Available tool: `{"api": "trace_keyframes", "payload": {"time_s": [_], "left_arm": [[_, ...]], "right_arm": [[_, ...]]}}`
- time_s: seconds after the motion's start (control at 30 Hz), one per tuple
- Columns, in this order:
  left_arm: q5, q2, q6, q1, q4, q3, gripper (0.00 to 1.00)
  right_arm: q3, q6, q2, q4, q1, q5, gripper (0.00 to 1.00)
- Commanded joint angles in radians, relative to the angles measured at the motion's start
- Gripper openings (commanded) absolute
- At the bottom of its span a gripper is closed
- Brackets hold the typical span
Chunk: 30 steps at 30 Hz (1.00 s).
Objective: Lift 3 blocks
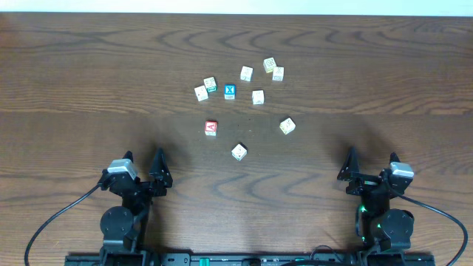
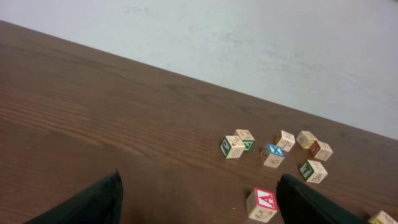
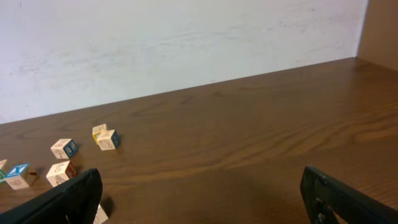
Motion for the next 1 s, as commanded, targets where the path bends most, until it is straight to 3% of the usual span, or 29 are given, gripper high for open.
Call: {"api": "trace_keyframes", "payload": {"time_s": [0.0,0.97], "left_arm": [[-0.031,-0.005,0.002,0.004,-0.041,-0.015,0.79],[-0.031,-0.005,0.002,0.004,-0.041,-0.015,0.79]], "right_arm": [[-0.001,-0.014,-0.007,-0.004,-0.008,-0.011,0.99],[-0.001,-0.045,0.004,-0.005,-0.008,-0.004,0.99]]}}
